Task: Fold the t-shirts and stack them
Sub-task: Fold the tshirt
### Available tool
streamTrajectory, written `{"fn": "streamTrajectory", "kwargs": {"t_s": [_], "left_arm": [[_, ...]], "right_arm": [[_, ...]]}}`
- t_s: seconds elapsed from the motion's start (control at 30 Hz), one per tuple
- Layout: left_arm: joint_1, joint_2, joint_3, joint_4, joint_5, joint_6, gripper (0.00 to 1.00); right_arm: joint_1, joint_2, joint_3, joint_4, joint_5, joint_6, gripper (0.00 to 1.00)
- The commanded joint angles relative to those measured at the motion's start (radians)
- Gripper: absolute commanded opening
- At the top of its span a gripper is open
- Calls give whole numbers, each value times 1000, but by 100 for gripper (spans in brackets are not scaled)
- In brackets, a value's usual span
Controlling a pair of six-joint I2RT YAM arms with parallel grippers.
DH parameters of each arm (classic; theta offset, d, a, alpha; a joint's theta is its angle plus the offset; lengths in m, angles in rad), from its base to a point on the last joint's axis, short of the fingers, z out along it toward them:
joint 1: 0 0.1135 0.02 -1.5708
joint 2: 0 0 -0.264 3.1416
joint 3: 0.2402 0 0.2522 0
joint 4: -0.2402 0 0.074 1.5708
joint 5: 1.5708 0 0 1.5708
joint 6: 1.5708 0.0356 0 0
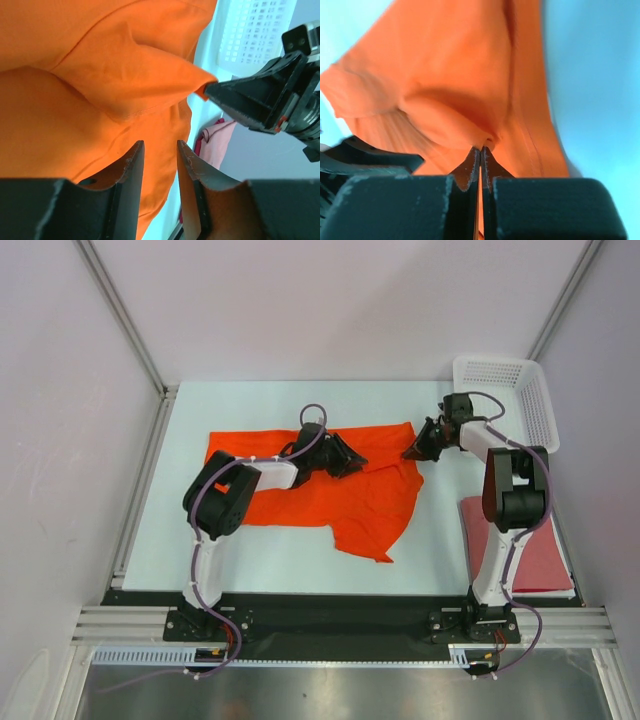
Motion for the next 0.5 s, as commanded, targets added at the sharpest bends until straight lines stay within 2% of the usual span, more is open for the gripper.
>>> {"fn": "streamTrajectory", "kwargs": {"t_s": [0.0, 0.23, 0.47], "left_arm": [[-6, -36, -5, 44, -57, -6, 38], [-7, -70, -21, -17, -71, 23, 43], [-10, -17, 19, 1, -74, 8, 43]], "right_arm": [[-13, 42, 97, 54, -54, 33, 0], [-18, 157, 255, 73, -48, 101, 1], [-21, 208, 298, 97, -62, 135, 3]]}}
